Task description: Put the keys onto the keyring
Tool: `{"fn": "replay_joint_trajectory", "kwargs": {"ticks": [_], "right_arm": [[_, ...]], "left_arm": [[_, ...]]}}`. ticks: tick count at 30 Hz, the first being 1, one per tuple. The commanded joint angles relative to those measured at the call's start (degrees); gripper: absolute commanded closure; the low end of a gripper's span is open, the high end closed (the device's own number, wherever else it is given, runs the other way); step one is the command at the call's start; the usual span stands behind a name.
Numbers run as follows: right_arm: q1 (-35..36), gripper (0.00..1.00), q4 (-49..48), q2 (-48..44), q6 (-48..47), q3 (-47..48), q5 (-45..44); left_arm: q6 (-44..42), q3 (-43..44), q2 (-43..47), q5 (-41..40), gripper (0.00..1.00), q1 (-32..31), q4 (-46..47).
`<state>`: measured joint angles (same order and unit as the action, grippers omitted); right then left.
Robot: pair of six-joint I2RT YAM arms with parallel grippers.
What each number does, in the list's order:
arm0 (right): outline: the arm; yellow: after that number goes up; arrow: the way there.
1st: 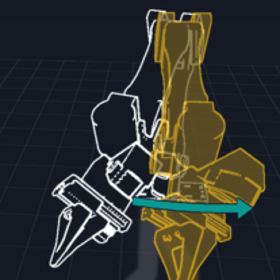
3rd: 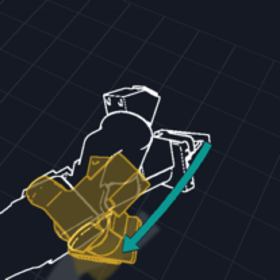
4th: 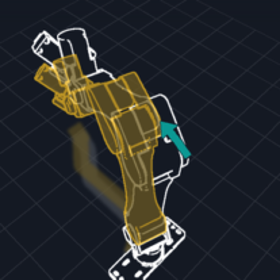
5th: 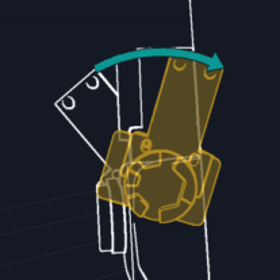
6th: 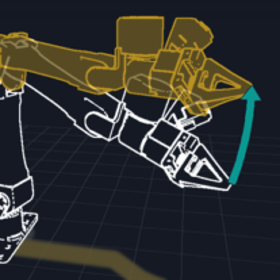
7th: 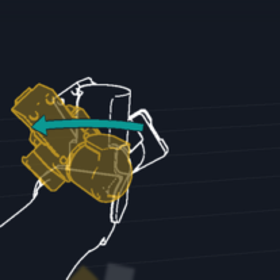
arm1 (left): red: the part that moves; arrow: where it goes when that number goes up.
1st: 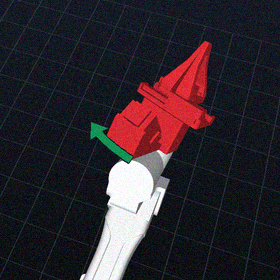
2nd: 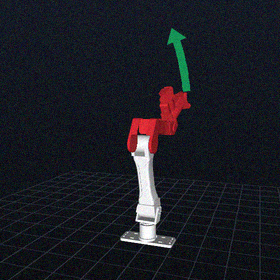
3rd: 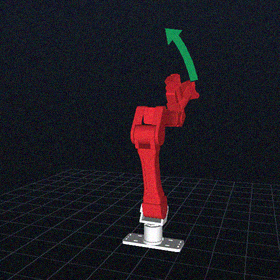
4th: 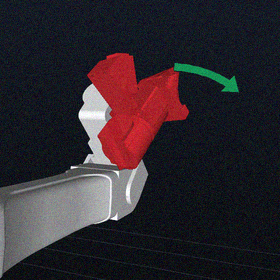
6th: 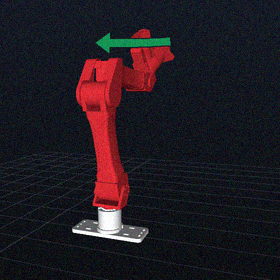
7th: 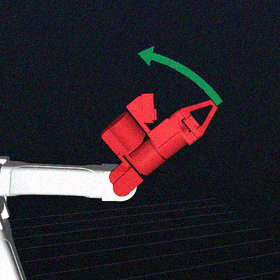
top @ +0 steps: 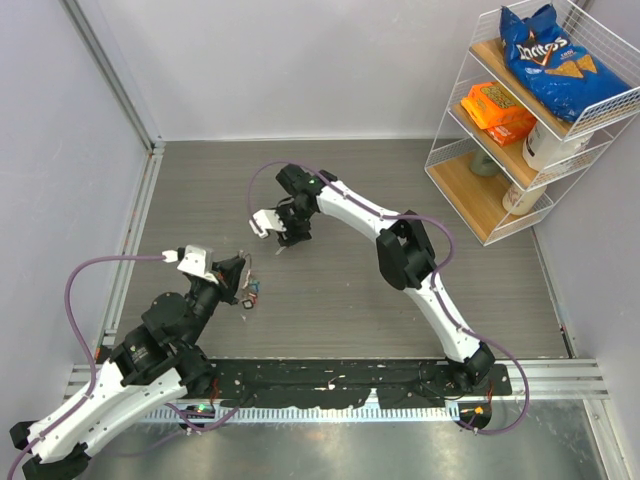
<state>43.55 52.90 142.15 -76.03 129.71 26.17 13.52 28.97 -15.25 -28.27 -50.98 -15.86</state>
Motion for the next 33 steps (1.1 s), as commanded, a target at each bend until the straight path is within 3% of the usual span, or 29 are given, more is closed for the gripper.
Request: {"fn": "replay_joint_trajectory", "kwargs": {"ticks": [1,17,26,32,33], "right_arm": [[0.5,0.36,2.8,1.0,-1.9,1.0,0.0],[1.7,0.37,8.9,2.7,-5.3,1.6,-1.8],[1.9,0.5,11.1,3.2,-6.5,2.0,-2.9],[3.1,0.64,14.2,3.4,-6.7,1.2,-4.3],[3.4,0.7,15.1,3.5,-6.2,1.0,-4.5]], "left_arm": [[0.1,0.0,-0.2,0.2,1.0,0.0,4.8],[0.3,0.1,-0.1,0.7,1.0,0.0,4.5],[0.4,-0.1,0.0,0.9,1.0,0.0,4.4],[0.4,-0.4,0.2,0.6,1.0,0.0,4.4],[0.4,-0.3,0.2,0.7,1.0,0.0,4.4]]}}
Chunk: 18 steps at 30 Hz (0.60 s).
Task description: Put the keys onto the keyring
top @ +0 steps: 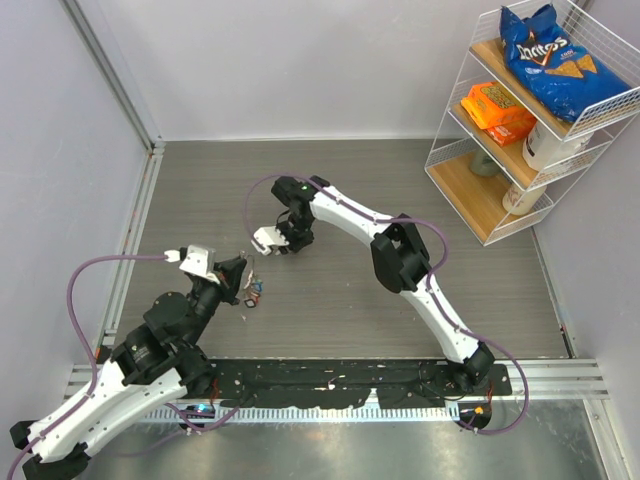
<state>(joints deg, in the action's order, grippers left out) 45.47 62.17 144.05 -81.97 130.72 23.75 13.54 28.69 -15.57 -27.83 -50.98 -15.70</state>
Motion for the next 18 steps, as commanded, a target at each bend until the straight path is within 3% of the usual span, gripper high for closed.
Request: {"fn": "replay_joint_trajectory", "kwargs": {"ticks": [1,7,12,14,18], "right_arm": [[1.6,0.94,6.2,1.5,-0.1,-0.2,-2.0],[1.5,0.94,2.4,-6.0,5.6,-6.3,-1.6],[1.4,0.94,-15.6,-21.7,12.6,-26.3,-0.5],[1.3,0.94,-22.6,-27.2,17.6,-32.0,-0.8],[2.2,0.94,-30.8,-33.2,42.3,-33.6,-7.0]], "left_arm": [[0.3,0.1,0.6,0.2,1.0,0.0,4.3],[0.2,0.3,1.3,0.0,1.0,0.0,3.9],[0.0,-0.3,3.6,-0.3,1.0,0.0,4.5],[-0.4,-1.1,4.7,0.2,1.0,0.0,5.3],[-1.0,-1.4,5.4,0.7,1.0,0.0,5.8]]}}
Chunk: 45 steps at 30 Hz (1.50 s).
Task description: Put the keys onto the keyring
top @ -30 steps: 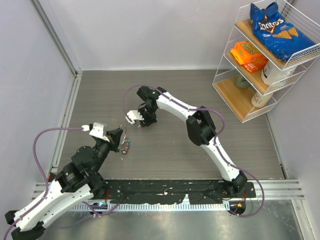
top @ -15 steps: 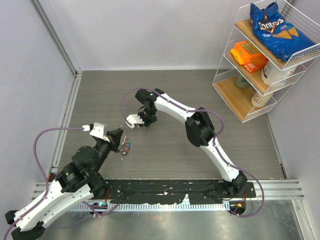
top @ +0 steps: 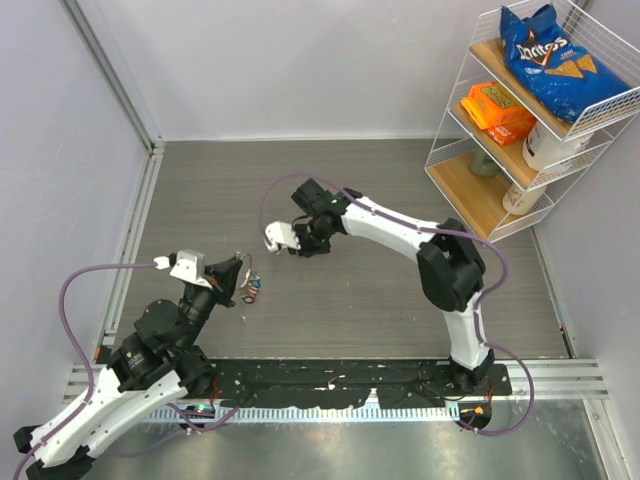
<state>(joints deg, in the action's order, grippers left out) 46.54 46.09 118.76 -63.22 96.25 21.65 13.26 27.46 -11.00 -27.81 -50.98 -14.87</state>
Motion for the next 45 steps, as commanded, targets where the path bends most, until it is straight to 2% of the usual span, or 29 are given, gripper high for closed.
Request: {"fn": "replay_joint_trajectory", "kwargs": {"ticks": [1,4,5,8,11,17,24,34,40,45], "right_arm": [[1.8,0.94,-15.4,-7.9,28.1,3.4,-6.9],[1.9,0.94,-13.2,-5.2,46.7,9.7,-11.7],[1.8,0.94,-12.8,-4.4,49.9,12.2,-11.6],[2.2,0.94,-17.9,-3.0,61.9,10.5,-11.8],[2.8,0.94,-23.7,-1.3,68.0,8.6,-15.6],[3.1,0.94,-27.4,5.7,77.6,11.7,-20.9],[3.1,0.94,-28.3,10.6,80.4,13.4,-26.2],[1.5,0.94,-34.5,10.4,82.7,5.7,-28.1],[0.5,0.94,-32.9,11.9,84.1,7.6,-29.6],[0.0,0.94,-34.4,10.0,85.2,2.1,-30.0]], "left_arm": [[-0.8,0.1,0.7,0.7,1.0,0.0,4.8],[-1.3,0.7,0.4,0.4,1.0,0.0,4.9],[-1.5,0.9,0.3,0.4,1.0,0.0,5.0],[-1.6,1.3,-0.2,0.1,1.0,0.1,4.9],[-1.0,1.5,-0.2,-0.3,1.0,0.0,4.2],[1.2,1.5,0.2,-0.3,1.0,0.0,2.6],[3.4,1.5,1.0,0.2,1.0,0.0,0.4],[3.4,2.3,0.4,0.6,1.0,0.0,-0.1],[3.8,2.5,-0.6,0.8,1.0,0.0,0.2],[3.8,2.1,-0.5,0.6,1.0,0.0,0.5]]}}
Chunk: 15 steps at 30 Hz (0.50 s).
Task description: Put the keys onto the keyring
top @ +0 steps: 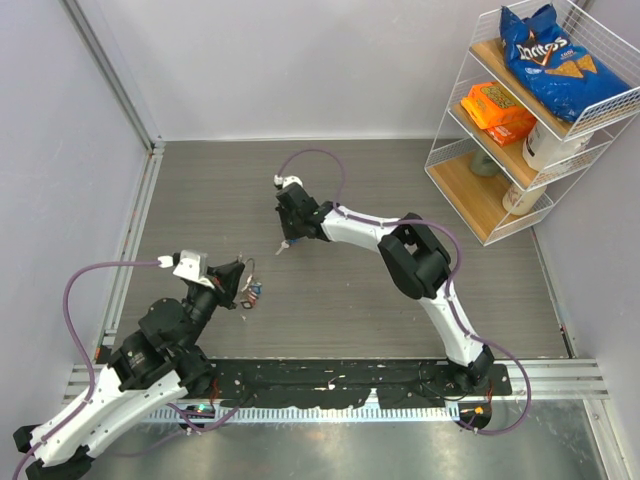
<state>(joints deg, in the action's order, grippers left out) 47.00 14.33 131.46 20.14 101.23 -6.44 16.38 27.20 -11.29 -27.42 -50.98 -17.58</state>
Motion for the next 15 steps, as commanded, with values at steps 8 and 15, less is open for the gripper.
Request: {"fn": "replay_joint_trajectory", "kwargs": {"ticks": [8,15], "right_arm": [[-0.5,0.94,-1.7,-3.1,1.8,-7.5,0.4],[-0.5,0.94,-3.0,-11.9,2.7,-20.1,-3.1]], "left_arm": [[0.9,2.1,-1.2,0.3,1.0,0.0,4.2],[1.5,2.1,-0.7,0.4,1.0,0.0,4.2]]}}
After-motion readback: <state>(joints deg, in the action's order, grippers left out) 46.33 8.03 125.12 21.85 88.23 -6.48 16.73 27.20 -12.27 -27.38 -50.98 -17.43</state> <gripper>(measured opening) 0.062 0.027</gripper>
